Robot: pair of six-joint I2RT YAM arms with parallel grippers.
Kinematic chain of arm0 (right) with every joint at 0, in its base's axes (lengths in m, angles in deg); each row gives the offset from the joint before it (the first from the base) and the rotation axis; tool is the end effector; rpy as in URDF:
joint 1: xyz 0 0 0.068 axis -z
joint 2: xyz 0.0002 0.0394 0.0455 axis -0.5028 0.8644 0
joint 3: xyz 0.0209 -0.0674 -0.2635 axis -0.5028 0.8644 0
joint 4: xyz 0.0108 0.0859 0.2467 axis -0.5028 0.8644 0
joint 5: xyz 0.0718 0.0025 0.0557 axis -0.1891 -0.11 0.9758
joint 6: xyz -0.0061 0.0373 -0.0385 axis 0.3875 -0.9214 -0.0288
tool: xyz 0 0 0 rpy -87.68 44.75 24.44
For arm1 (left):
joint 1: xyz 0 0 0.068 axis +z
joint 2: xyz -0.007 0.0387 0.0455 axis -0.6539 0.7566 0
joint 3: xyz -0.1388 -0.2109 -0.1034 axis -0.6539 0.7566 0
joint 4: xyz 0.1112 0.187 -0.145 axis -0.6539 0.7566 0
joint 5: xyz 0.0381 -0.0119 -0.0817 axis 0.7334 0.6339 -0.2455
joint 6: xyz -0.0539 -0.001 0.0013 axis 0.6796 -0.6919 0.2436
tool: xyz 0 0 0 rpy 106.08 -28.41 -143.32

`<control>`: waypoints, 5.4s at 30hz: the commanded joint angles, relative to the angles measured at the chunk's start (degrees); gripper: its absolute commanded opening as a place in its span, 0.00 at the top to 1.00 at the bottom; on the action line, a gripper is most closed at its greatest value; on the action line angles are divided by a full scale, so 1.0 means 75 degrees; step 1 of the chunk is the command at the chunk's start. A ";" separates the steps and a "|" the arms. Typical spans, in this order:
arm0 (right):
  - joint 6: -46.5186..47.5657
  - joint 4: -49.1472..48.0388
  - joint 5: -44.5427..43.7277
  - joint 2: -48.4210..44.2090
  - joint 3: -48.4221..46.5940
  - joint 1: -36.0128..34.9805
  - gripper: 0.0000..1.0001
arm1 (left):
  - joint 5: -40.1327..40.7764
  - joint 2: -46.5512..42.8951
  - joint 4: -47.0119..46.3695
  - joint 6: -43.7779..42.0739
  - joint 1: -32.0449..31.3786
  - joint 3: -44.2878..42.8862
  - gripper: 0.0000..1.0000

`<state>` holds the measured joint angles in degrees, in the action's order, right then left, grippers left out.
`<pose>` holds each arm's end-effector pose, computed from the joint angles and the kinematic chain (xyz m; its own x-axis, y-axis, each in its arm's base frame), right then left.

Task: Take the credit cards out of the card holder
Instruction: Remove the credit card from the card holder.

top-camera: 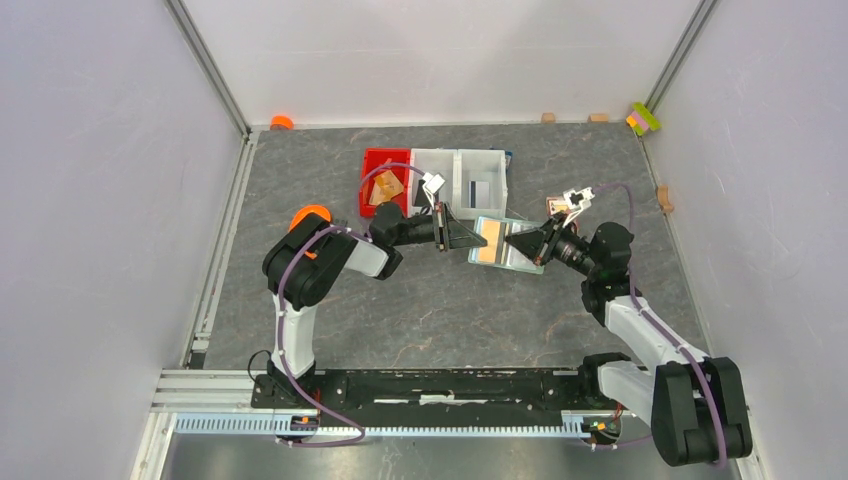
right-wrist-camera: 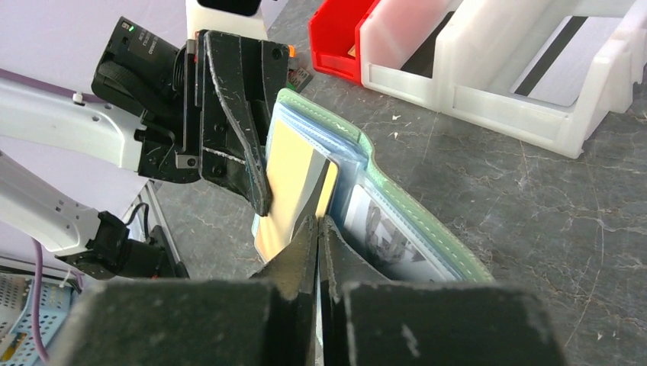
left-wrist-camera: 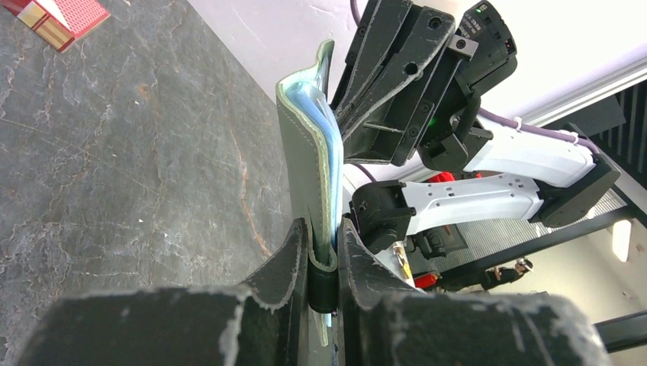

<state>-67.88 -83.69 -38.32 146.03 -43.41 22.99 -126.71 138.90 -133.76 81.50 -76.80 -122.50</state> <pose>0.2093 0.0515 0.2248 -0.5363 0.3492 -0.7684 -0.5720 0.5191 0.6351 0.2961 -0.2492 0.1756 -0.8302 -0.1081 -0.5469 0.5564 -0.0990 -0.8250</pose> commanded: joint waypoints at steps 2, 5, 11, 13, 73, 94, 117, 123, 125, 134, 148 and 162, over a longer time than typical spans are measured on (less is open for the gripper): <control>-0.0295 -0.0507 0.0552 0.0041 0.0025 -0.0118 1.00 | -0.0311 -0.0337 -0.0489 0.0123 -0.0314 -0.0159 0.79; 0.0064 0.0192 0.0084 -0.0135 -0.0044 -0.0086 1.00 | -0.0232 -0.0421 -0.0334 -0.0046 -0.0302 -0.0097 0.70; 0.0416 0.0916 -0.0198 -0.0264 -0.0157 0.0057 1.00 | -0.0149 -0.0492 -0.0296 -0.0134 -0.0267 -0.0002 0.61; 0.0418 0.0985 -0.0209 -0.0305 -0.0125 0.0093 1.00 | -0.0129 -0.0470 -0.0323 -0.0102 -0.0235 0.0010 0.68; 0.1258 0.1445 -0.1179 0.1316 0.1938 0.0381 0.90 | 0.2405 -0.0506 0.9983 -0.3452 -0.1319 -0.1971 0.82; -0.3095 -0.3617 0.1100 -0.0567 0.3344 0.0607 0.65 | 0.1248 -0.2231 0.6229 -0.1219 -0.1137 -0.0226 0.98; -0.3362 -0.1960 0.0866 -0.2137 0.2525 0.0790 0.47 | 0.1120 -0.3611 0.5611 -0.0236 -0.0959 0.0074 0.98; -0.4724 -0.3963 0.1002 -0.1850 0.2748 0.0784 0.49 | 0.0860 -0.3583 0.5235 0.0064 -0.0958 0.0045 0.98; -0.5166 -0.4590 0.1077 -0.1686 0.2710 0.0785 0.50 | 0.0818 -0.3542 0.5144 0.0117 -0.0959 0.0039 0.98; -0.6029 -0.5763 0.1129 -0.1207 0.2614 0.0792 0.53 | 0.0599 -0.3310 0.4450 0.0485 -0.0993 0.0056 0.98; -0.8287 -0.9343 0.0839 0.0134 0.2533 0.0785 0.73 | 0.0097 -0.3072 0.3573 0.0975 -0.1123 0.0009 0.98; -0.7667 -0.8301 0.1001 -0.0382 0.2166 0.0784 0.92 | 0.0197 -0.3046 0.3605 0.0830 -0.1111 0.0247 0.98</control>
<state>-128.68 -135.75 -31.46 146.05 -23.85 29.19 -123.69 116.15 -105.43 86.92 -84.15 -121.06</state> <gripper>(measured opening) 0.099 0.183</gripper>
